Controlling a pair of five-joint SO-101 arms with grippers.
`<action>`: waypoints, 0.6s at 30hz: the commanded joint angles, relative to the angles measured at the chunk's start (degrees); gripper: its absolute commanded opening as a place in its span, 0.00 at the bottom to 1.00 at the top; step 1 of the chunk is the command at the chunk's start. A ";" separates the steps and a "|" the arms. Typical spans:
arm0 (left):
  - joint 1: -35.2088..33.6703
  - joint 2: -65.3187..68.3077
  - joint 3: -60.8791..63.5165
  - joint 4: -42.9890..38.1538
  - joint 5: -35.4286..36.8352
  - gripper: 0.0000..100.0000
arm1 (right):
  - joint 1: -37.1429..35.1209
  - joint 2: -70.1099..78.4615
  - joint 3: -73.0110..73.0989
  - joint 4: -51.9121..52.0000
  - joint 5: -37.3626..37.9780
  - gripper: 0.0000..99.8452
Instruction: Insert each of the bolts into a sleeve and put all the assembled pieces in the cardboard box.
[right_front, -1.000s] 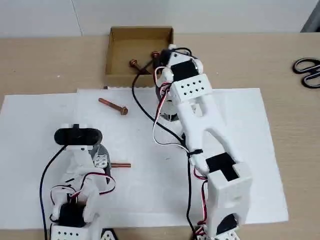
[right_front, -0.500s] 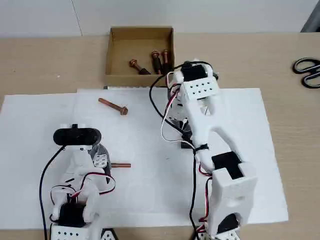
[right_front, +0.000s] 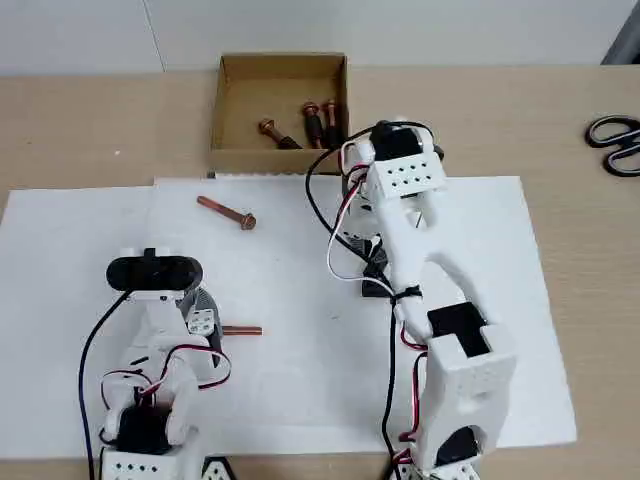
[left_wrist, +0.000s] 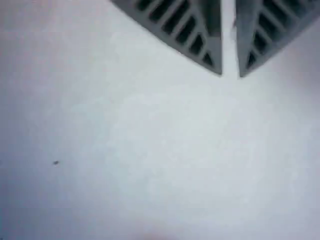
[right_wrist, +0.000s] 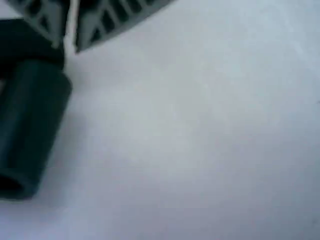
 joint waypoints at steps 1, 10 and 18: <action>-0.44 -0.35 -0.13 -1.14 0.26 0.01 | 0.48 -0.04 -0.26 -0.04 -0.26 0.01; -0.44 -0.35 -0.13 -1.14 0.26 0.01 | 0.22 -0.22 -0.26 -0.04 -0.09 0.15; -0.44 -0.35 -0.13 -1.14 0.26 0.01 | 0.22 0.13 -0.26 -0.13 -0.09 0.18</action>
